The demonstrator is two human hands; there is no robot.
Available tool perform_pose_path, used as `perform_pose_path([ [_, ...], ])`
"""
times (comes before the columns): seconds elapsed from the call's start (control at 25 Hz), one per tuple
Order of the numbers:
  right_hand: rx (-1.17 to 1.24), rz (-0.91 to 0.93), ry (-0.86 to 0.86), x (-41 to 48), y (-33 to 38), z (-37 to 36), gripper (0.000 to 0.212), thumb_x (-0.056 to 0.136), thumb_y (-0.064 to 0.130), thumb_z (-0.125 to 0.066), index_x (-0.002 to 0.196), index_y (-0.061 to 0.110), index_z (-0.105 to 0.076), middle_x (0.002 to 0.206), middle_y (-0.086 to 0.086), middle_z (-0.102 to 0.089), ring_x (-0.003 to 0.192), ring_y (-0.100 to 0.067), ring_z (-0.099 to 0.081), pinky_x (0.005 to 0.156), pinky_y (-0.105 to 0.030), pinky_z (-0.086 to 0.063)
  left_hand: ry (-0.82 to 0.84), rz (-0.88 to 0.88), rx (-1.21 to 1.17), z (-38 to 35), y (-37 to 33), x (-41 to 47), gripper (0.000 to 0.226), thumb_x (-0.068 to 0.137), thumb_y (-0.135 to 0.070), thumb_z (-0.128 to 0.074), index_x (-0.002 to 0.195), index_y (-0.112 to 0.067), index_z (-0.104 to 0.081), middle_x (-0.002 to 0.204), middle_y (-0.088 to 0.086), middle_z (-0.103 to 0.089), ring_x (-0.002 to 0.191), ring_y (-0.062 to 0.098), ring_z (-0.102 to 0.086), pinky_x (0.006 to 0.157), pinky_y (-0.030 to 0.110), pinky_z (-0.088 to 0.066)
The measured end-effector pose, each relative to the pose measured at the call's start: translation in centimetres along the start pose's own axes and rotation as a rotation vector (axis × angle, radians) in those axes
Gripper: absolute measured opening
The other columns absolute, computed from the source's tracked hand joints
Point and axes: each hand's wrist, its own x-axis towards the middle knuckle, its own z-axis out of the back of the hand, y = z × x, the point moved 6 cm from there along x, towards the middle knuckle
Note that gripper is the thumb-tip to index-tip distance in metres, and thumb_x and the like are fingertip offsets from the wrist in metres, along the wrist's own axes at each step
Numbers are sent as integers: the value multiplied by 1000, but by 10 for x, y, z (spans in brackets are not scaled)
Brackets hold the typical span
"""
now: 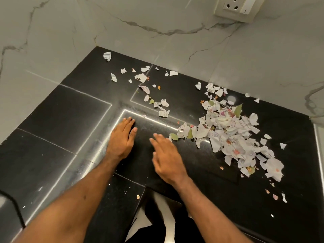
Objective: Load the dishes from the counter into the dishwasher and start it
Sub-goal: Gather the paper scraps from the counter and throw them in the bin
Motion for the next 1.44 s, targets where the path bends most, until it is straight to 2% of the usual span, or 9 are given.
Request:
perform_pose_path([
  [0.32, -62, -23, 103, 40, 14, -37, 69, 109, 56, -26, 167, 21, -11, 175, 1, -4, 161, -11, 4, 132, -43, -7, 44, -26, 25, -6, 3, 1, 59, 109, -52, -21, 159, -25, -36, 167, -6, -30, 156, 8, -17, 127, 46, -22],
  [0.56, -40, -678, -165, -2, -116, 27, 74, 106, 66, -19, 166, 23, -10, 174, 2, -8, 160, -19, -10, 125, -58, -26, 51, -17, 66, -6, 1, 0, 64, 108, -60, -15, 160, -27, -33, 168, -10, -26, 156, 7, -15, 127, 44, -21],
  [0.72, -38, -368, -162, 35, -78, 26, 63, 110, 51, -30, 165, 22, -20, 173, 2, -15, 160, -15, -8, 131, -46, -14, 28, -12, 47, -5, 0, 1, 65, 107, -62, -15, 160, -30, -32, 168, -12, -27, 156, 5, -16, 127, 43, -21],
  [0.88, 13, -32, 0, 107, -6, -17, 59, 112, 42, -25, 167, 23, -15, 174, 4, -9, 160, -11, -1, 132, -39, -7, -64, -10, -14, -3, -1, 3, 58, 108, -57, -20, 153, -31, -45, 160, -11, -42, 151, 6, -30, 124, 39, -27],
  [0.96, 7, 69, 87, 137, 11, -39, 58, 112, 35, -23, 167, 21, -13, 175, 2, -6, 161, -11, 3, 131, -40, -7, -155, 31, -136, -1, -5, 13, 53, 109, -53, -21, 134, -30, -62, 136, -9, -63, 130, 10, -52, 113, 42, -40],
  [1.04, -77, 130, 142, 158, 9, -53, 61, 111, 31, -24, 168, 17, -7, 175, 1, -2, 161, -14, 4, 131, -41, -6, -299, 156, -216, -1, -12, 24, 49, 108, -53, -22, 102, -29, -64, 102, -10, -63, 99, 13, -55, 97, 44, -45],
  [1.12, -157, 144, 112, 170, -1, -55, 63, 112, 37, -24, 167, 15, -6, 175, -1, -4, 162, -18, 1, 131, -43, -9, -392, 279, -212, -5, -19, 28, 43, 107, -55, -26, 103, -29, -60, 101, -11, -57, 99, 12, -51, 98, 43, -43],
  [1.28, -81, -238, -91, 161, -57, -25, 78, 106, 66, -11, 167, 18, -9, 174, -2, -8, 161, -20, -1, 131, -44, -6, -357, 254, -25, -13, -28, 24, 41, 106, -58, -28, 124, -33, -55, 122, -15, -53, 119, 9, -47, 109, 38, -36],
  [1.44, -139, -556, -186, 126, -117, 3, 86, 104, 69, -13, 165, 11, 4, 174, -12, 0, 161, -27, 4, 131, -50, -7, -275, 246, 100, -19, -29, 25, 57, 106, -62, -25, 147, -29, -47, 152, -14, -44, 142, 7, -35, 121, 41, -28],
])
